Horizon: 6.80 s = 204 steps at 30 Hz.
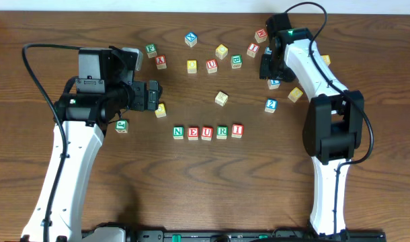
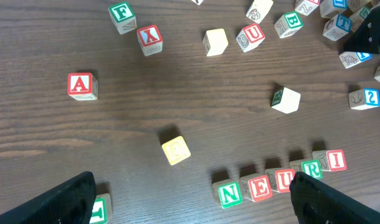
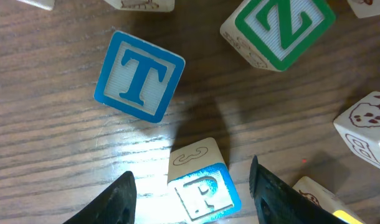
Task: Spell out NEURIPS
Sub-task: 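Close the right gripper on the blue P block, then lift the blue P block and carry it toward the front row, then lower the blue P block onto the table right of the I block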
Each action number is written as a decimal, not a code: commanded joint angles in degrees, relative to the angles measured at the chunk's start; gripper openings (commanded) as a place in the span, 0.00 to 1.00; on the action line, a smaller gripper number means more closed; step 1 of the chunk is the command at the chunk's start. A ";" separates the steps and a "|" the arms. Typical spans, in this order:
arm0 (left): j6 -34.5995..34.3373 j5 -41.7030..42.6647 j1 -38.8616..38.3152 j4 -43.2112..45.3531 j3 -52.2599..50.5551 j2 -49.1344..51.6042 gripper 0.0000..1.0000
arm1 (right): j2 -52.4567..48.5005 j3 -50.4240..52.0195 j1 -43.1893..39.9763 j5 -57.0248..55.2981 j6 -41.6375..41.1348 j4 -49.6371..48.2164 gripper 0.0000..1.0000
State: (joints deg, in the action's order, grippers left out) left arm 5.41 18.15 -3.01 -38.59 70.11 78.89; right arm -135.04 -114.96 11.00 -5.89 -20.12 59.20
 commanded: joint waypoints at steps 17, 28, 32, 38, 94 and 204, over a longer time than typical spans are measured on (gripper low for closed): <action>0.35 0.66 0.20 -0.02 1.38 -0.50 0.98 | -0.09 0.39 -0.09 0.55 3.17 3.96 0.54; 0.35 0.68 0.20 -0.02 1.38 -0.50 0.98 | -0.09 0.50 -0.11 2.86 8.87 4.44 0.54; 0.35 0.68 0.20 -0.02 1.38 -0.50 0.98 | -0.09 0.55 -0.33 2.84 9.60 4.46 0.54; 0.35 0.68 0.20 -0.02 1.38 -0.50 0.98 | -0.09 1.11 -1.36 2.86 9.97 4.33 0.54; 0.35 0.68 0.20 -0.02 1.38 -0.50 0.98 | -0.07 3.63 -1.97 3.10 14.60 -2.21 0.24; 0.35 0.66 0.20 -0.02 1.38 -0.50 0.98 | 45.42 60.35 13.81 2.84 -11.23 -25.05 0.16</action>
State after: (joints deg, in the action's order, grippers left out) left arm 5.39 18.15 -3.01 -38.59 70.11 78.89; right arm -90.65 -55.37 23.68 -2.33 -29.17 34.81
